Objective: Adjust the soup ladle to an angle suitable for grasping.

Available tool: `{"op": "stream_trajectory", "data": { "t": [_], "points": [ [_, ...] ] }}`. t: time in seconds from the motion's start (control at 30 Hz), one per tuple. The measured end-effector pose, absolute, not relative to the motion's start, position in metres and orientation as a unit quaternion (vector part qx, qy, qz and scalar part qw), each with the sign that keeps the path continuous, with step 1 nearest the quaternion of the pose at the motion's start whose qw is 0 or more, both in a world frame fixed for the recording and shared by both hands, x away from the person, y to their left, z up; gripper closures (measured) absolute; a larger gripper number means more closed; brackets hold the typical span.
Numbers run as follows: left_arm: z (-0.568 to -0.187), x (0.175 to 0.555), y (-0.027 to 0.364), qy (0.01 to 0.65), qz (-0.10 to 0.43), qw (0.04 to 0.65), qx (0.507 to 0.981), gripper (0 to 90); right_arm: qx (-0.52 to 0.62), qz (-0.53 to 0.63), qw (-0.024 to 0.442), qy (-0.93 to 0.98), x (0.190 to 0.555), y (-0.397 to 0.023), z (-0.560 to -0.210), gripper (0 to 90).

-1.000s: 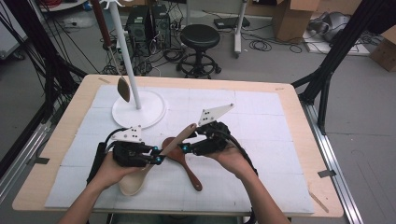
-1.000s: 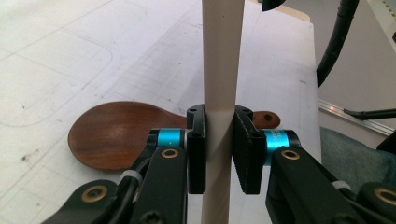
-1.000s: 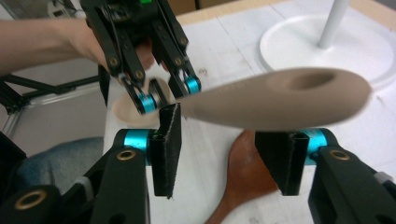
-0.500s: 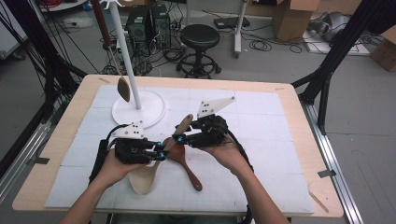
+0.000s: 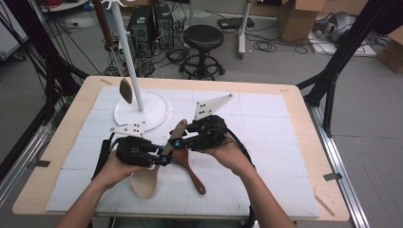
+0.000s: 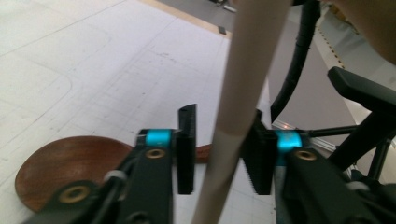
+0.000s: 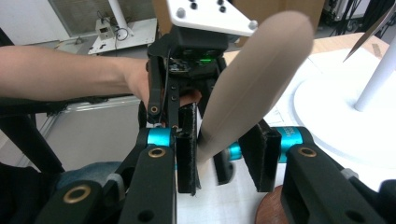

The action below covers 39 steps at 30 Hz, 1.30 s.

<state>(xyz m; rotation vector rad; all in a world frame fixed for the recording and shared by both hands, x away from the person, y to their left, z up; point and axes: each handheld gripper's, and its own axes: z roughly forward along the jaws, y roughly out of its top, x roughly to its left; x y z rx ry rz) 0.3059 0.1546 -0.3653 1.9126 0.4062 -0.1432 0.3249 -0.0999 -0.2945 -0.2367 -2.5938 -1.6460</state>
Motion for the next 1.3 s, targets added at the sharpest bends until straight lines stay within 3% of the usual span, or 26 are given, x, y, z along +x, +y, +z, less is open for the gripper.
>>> {"op": "stream_trajectory", "data": {
  "t": [0.3,0.67,0.8,1.03,1.17,1.3],
  "points": [
    [-0.36,0.302,0.151,0.174,-0.02,0.552,0.815,76.6,-0.108,-0.534,0.001,-0.839,0.322,-0.092,-0.294,62.0],
    [-0.353,0.3,0.149,0.181,0.007,0.561,0.808,76.9,-0.114,-0.546,-0.006,-0.83,0.321,-0.092,-0.29,69.1],
    [-0.352,0.3,0.151,0.174,-0.001,0.563,0.808,76.6,-0.109,-0.553,0.014,-0.826,0.323,-0.092,-0.29,72.0],
    [-0.35,0.304,0.159,0.178,-0.033,0.585,0.791,63.9,-0.083,-0.564,0.036,-0.821,0.322,-0.093,-0.288,74.5],
    [-0.349,0.305,0.161,0.169,-0.039,0.595,0.785,70.3,-0.076,-0.573,0.038,-0.815,0.323,-0.095,-0.288,74.9],
    [-0.346,0.3,0.157,0.164,-0.009,0.59,0.79,75.7,-0.082,-0.573,0.031,-0.815,0.324,-0.095,-0.287,74.7]
  ]
}}
